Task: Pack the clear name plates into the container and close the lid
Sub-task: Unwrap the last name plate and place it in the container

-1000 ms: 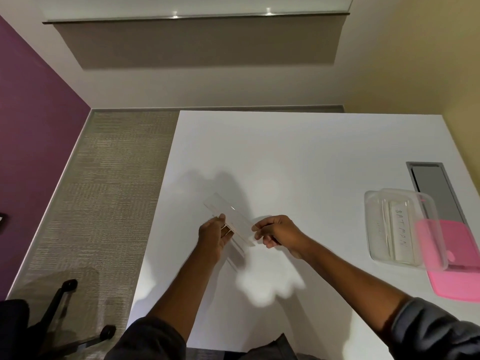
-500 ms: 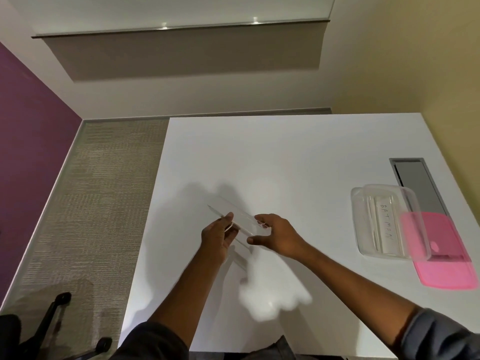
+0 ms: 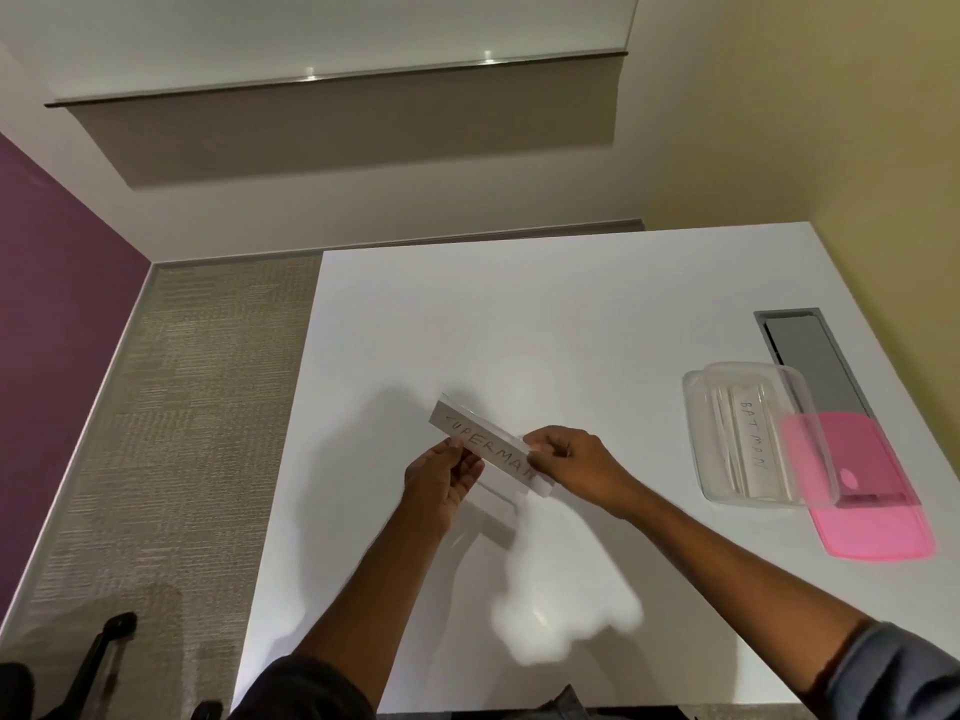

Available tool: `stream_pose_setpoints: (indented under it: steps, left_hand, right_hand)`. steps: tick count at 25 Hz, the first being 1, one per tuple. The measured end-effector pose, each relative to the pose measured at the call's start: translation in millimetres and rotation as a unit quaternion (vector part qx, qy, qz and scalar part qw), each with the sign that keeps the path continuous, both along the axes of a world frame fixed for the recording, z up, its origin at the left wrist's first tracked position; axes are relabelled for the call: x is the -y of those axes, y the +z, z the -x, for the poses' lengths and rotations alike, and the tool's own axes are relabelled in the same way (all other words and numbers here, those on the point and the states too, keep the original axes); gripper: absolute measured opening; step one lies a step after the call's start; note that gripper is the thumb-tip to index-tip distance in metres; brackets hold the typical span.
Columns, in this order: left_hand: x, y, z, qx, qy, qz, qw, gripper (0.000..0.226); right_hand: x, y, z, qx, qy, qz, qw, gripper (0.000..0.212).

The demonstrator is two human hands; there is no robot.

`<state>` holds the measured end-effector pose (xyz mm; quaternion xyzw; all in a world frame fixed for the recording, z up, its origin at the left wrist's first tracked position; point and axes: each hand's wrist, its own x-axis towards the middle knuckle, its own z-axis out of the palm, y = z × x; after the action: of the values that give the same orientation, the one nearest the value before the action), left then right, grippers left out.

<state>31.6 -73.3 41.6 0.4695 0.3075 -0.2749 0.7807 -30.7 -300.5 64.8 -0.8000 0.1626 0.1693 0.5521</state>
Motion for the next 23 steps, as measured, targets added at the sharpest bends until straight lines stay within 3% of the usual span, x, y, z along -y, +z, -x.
stream_pose_setpoints:
  steps: [6,11,14,15,19,23]
  left_hand:
    - [21.2,7.3,3.5,0.013,-0.025,-0.008,1.0,0.022]
    - [48.5,12.2,8.3,0.02,-0.075,-0.038,0.996,0.018]
    - [68.9,15.2,14.6,0.029,-0.107,-0.037,0.993,0.02]
    - [75.6,15.3,17.0,0.03,-0.114,-0.038,0.992,0.021]
    - [100.4,16.2,22.6,0.029,-0.144,-0.043,0.988,0.02]
    - [127.4,15.7,25.9,0.03,-0.165,-0.061,0.984,0.019]
  right_hand:
    - [20.9,3.2,9.2,-0.022,-0.038,-0.064,0.997,0.02]
    - [47.9,0.1,16.8,-0.057,-0.045,-0.071,0.995,0.071]
    - [66.4,-0.8,21.2,-0.062,-0.034,-0.065,0.995,0.085]
    - [71.9,-0.3,22.8,-0.061,-0.034,-0.071,0.995,0.082]
    - [94.7,8.8,30.8,-0.072,-0.064,-0.096,0.991,0.036]
    - [123.6,14.7,41.7,-0.09,-0.069,-0.146,0.983,0.035]
